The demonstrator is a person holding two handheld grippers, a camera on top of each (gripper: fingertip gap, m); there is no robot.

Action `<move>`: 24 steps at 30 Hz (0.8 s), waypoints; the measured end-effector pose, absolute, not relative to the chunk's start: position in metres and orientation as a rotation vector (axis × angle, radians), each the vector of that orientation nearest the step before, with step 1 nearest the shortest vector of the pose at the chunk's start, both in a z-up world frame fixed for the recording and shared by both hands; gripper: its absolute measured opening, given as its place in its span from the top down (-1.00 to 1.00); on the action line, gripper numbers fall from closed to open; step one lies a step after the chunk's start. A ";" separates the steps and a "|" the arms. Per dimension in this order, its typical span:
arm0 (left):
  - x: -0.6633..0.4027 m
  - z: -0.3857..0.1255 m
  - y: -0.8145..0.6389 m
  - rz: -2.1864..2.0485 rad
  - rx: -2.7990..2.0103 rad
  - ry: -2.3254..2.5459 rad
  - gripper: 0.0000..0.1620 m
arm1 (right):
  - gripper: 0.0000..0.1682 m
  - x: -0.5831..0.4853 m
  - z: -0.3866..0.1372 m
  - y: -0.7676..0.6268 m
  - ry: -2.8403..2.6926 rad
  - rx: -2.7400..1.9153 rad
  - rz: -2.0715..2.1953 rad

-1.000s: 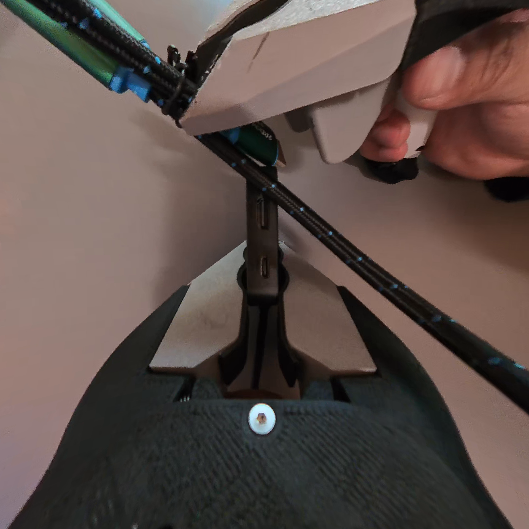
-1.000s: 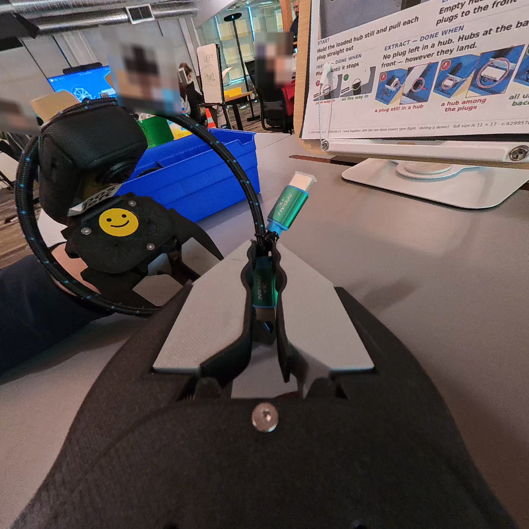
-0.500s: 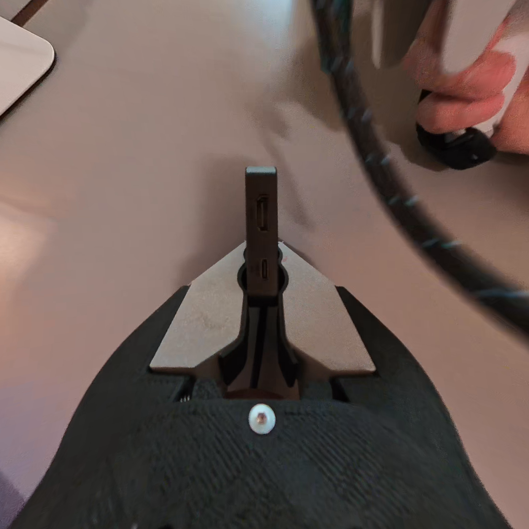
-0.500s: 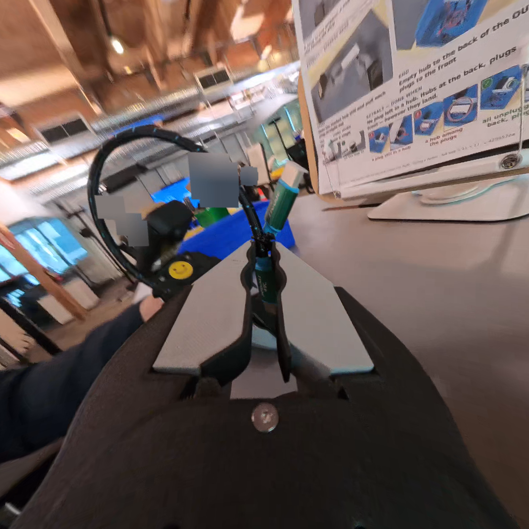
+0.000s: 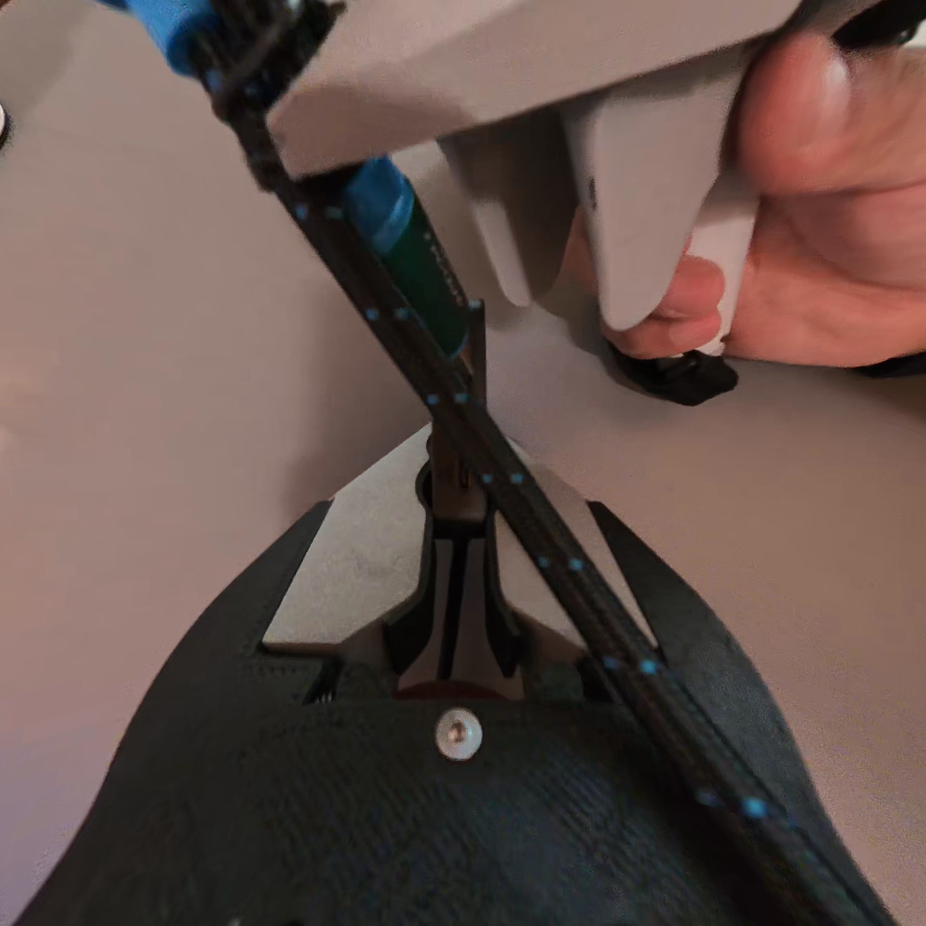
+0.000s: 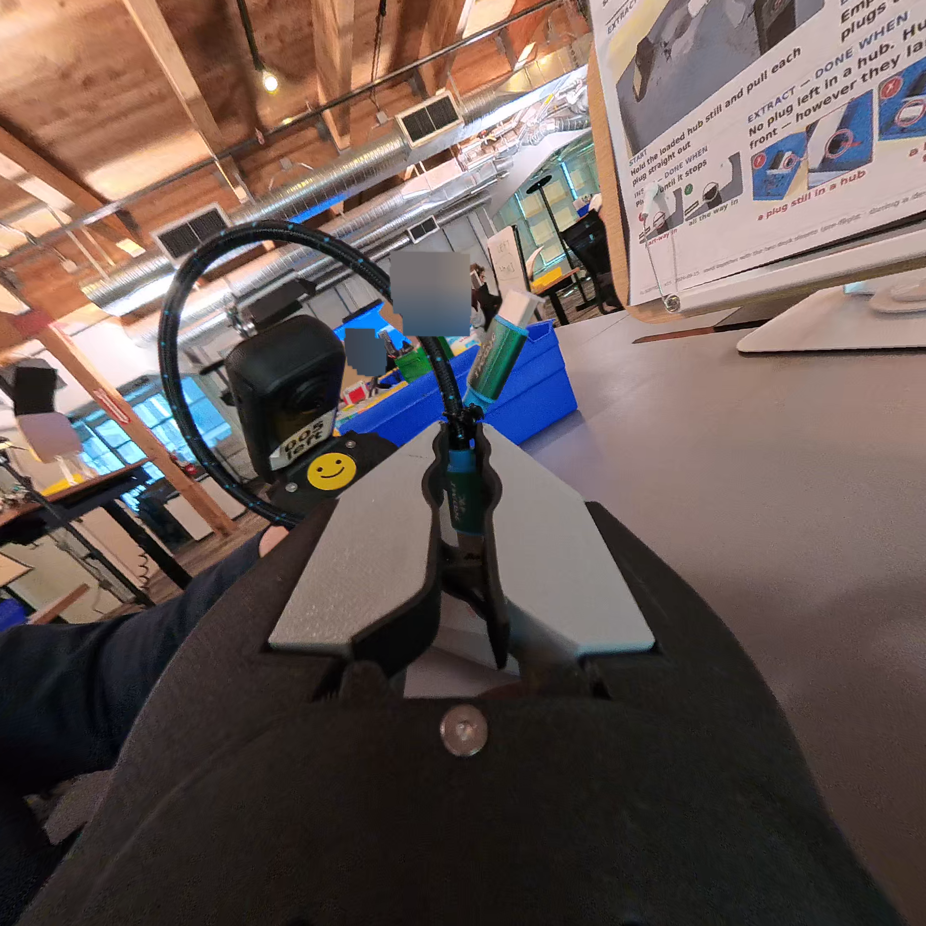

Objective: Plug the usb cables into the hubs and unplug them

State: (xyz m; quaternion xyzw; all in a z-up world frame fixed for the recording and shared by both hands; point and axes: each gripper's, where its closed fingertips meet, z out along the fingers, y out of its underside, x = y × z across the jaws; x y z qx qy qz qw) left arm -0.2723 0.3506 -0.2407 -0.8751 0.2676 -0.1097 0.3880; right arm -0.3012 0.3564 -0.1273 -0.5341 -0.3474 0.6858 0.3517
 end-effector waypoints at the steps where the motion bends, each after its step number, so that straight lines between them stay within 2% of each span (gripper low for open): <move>1: -0.272 -0.240 0.351 -0.282 -2.222 0.676 0.82 | 0.92 -0.302 -0.128 0.356 -0.907 -1.382 1.758; 9: -0.265 -0.230 0.350 -0.422 -2.192 0.619 0.87 | 0.92 -0.301 -0.119 0.352 -0.907 -1.289 1.732; 10: -0.264 -0.231 0.349 -0.406 -2.196 0.640 0.82 | 0.92 -0.302 -0.117 0.351 -0.912 -1.274 1.730; 16: -0.264 -0.231 0.351 -0.409 -2.195 0.618 0.82 | 0.93 -0.302 -0.120 0.351 -0.922 -1.280 1.709; 18: -0.261 -0.227 0.350 -0.463 -2.185 0.598 0.86 | 0.93 -0.303 -0.119 0.350 -0.926 -1.267 1.699; 21: -0.258 -0.226 0.348 -0.532 -2.181 0.580 0.82 | 0.93 -0.303 -0.119 0.349 -0.953 -1.249 1.636; 24: -0.257 -0.229 0.348 -0.556 -2.188 0.581 0.86 | 0.92 -0.304 -0.123 0.351 -0.997 -1.261 1.538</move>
